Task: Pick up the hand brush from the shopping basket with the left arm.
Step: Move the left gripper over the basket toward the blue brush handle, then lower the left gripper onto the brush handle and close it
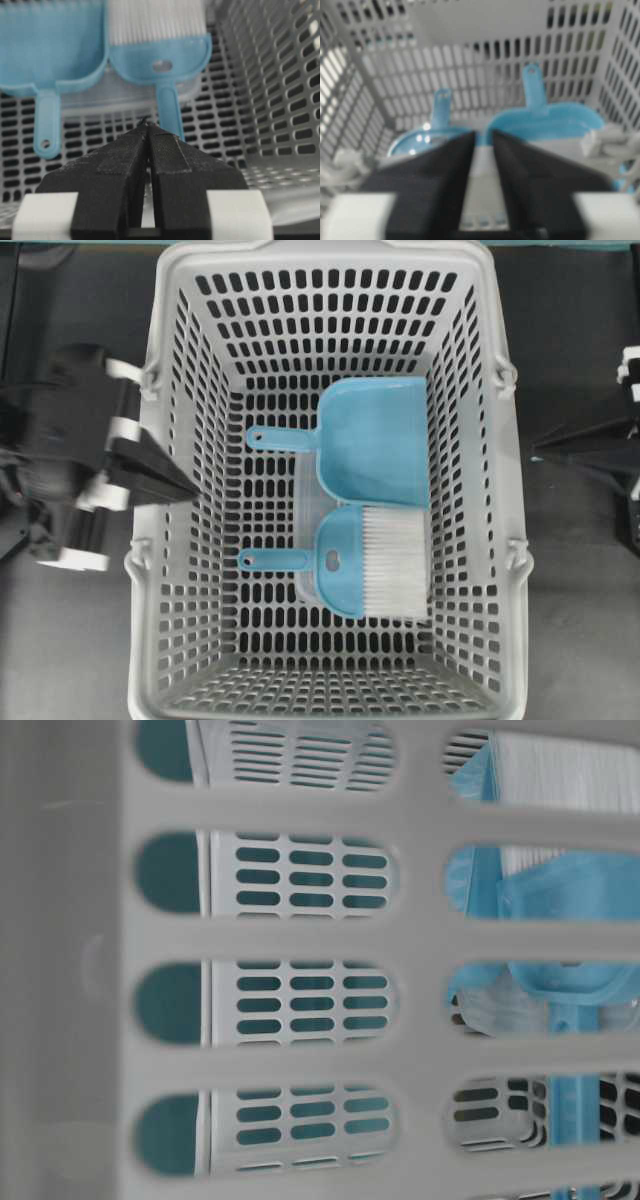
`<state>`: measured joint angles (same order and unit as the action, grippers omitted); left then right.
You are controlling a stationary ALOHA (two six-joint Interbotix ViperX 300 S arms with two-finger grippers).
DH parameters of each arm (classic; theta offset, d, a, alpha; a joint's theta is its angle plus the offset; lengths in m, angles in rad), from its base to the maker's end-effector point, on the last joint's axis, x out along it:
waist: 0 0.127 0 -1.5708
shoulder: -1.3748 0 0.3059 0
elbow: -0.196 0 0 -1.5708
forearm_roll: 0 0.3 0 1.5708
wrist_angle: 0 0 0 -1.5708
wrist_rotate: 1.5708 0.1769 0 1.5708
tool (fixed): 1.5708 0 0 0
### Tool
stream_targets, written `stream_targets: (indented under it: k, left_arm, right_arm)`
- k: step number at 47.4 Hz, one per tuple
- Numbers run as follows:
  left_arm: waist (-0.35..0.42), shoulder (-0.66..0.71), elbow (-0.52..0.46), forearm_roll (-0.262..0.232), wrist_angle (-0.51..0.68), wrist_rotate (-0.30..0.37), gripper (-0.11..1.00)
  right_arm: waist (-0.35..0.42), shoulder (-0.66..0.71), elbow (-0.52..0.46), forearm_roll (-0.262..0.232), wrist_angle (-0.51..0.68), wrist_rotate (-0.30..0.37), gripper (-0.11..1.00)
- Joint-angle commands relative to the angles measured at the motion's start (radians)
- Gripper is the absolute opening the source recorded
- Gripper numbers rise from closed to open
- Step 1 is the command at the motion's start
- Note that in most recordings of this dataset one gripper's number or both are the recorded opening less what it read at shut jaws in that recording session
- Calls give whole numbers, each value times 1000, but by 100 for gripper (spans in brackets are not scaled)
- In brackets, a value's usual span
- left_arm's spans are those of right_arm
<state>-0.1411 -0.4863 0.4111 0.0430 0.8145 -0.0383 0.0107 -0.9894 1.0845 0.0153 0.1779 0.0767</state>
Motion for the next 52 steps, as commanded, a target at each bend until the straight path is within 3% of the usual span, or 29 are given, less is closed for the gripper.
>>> stream_targets:
  k: [1,8,13,23,28,52]
  left_arm:
    - [-3,71,-92,3,78,-5,0]
    - [-8,160,-164,3,163,-34,0]
    - [-8,198,-184,3,187,-64,8]
    - [-12,304,-209,2,195,-123,69]
    - [-15,351,-219,3,193,-137,89]
    - [-66,569,-189,3,100,-190,91]
  right_arm:
    - [6,-3,-28,3,-5,3,24]
    - [11,-15,-29,5,-6,5,63]
    - [11,-26,-28,3,-6,5,78]
    - [11,-46,-9,3,-37,6,76]
    - [11,-54,-3,5,-57,6,76]
    - [12,-60,26,5,-72,6,76]
